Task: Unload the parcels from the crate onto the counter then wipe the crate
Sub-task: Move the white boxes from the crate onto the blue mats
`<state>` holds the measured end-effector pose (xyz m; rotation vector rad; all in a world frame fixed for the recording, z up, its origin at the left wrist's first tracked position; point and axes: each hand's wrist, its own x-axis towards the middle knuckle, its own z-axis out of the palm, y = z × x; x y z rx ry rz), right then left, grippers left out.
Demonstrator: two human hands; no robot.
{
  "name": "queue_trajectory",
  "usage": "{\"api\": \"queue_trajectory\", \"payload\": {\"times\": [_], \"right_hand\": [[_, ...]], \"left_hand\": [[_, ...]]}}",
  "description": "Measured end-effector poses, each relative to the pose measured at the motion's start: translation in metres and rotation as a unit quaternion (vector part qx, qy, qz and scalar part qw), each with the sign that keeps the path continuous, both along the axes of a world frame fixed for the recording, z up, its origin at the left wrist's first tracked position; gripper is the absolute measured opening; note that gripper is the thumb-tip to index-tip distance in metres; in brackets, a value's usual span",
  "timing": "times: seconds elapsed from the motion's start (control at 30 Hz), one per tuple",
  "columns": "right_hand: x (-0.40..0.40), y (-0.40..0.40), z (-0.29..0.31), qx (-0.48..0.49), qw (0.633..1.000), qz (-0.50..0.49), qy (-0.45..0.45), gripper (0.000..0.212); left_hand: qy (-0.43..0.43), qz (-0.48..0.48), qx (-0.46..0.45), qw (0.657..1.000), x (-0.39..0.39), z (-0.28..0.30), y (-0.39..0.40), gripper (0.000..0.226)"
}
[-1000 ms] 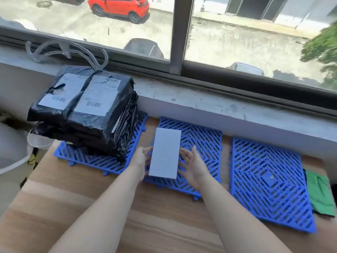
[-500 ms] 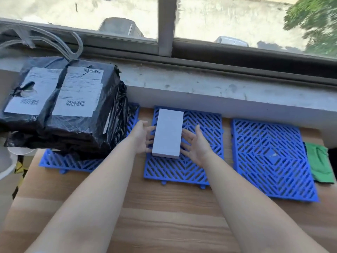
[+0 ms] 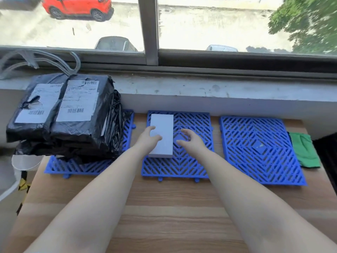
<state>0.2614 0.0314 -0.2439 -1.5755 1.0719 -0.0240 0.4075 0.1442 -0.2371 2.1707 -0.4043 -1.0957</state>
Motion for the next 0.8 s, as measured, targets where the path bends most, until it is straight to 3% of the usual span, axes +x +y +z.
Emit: {"api": "queue_trajectory", "payload": {"times": [0.17,0.27,0.37,0.53,0.8], "right_hand": [[-0.049,-0.016,0.017,-0.159,0.982,0.085,0.054,0.058],[-0.093,-0.021,0.028,-0.296,0.934,0.148,0.137,0.065],[-0.146,-0.023,0.04,-0.38,0.881,0.192,0.205,0.076],[-0.258,-0.026,0.073,-0.425,0.849,0.171,0.264,0.082],[-0.505,-0.024,0.123,-0.443,0.835,0.042,0.325,0.076]], "left_hand": [[-0.162,-0.136,0.095,0.973,-0.035,0.002,0.008,0.07],[-0.324,-0.243,0.132,0.905,-0.065,0.014,0.006,0.068],[-0.439,-0.343,0.097,0.825,-0.118,0.035,-0.016,0.068],[-0.511,-0.429,0.023,0.745,-0.238,0.072,-0.054,0.073],[-0.548,-0.502,-0.081,0.664,-0.477,0.11,-0.099,0.07]]}}
